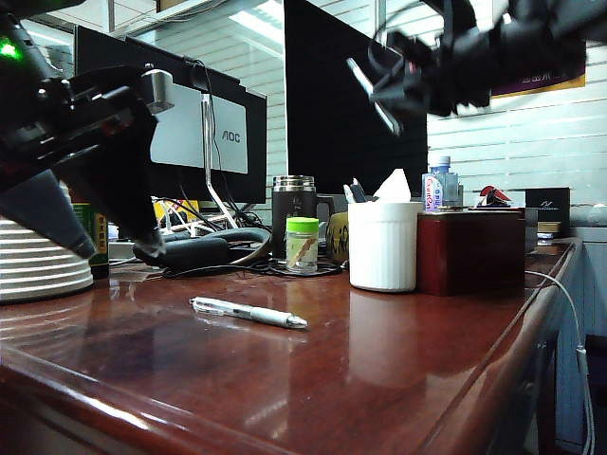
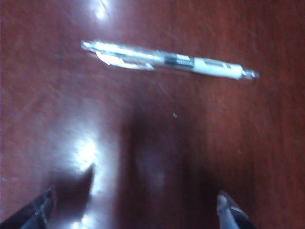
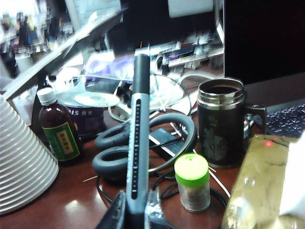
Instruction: Pick up all the pens on the desk and put them into the pen holder one by one.
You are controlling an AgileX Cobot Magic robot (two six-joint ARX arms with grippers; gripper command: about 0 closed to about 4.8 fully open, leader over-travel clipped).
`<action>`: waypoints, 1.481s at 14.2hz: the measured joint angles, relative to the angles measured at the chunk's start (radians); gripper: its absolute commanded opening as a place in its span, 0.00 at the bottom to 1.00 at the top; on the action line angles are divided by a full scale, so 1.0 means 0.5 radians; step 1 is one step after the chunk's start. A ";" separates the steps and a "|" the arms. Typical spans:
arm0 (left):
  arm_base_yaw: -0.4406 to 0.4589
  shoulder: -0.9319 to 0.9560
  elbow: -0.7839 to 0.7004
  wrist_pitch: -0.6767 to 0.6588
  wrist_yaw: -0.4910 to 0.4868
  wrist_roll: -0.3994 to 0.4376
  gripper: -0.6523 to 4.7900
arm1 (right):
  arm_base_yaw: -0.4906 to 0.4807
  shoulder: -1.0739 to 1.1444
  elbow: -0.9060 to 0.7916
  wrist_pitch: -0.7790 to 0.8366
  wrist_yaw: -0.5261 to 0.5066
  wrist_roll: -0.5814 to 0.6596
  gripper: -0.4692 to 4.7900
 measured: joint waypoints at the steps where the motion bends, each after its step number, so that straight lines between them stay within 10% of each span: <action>1: 0.000 0.000 0.000 0.019 -0.008 0.000 1.00 | 0.005 0.007 -0.060 0.036 0.029 -0.003 0.08; 11: 0.000 0.001 0.000 0.065 -0.063 0.000 1.00 | 0.000 0.399 -0.083 0.392 0.078 -0.101 0.08; 14: 0.000 0.001 0.000 0.080 -0.068 0.000 1.00 | 0.000 0.399 -0.082 0.391 0.081 -0.105 0.37; 21: 0.000 0.001 0.000 0.083 -0.067 0.000 1.00 | 0.000 0.256 -0.085 0.321 -0.244 -0.106 0.37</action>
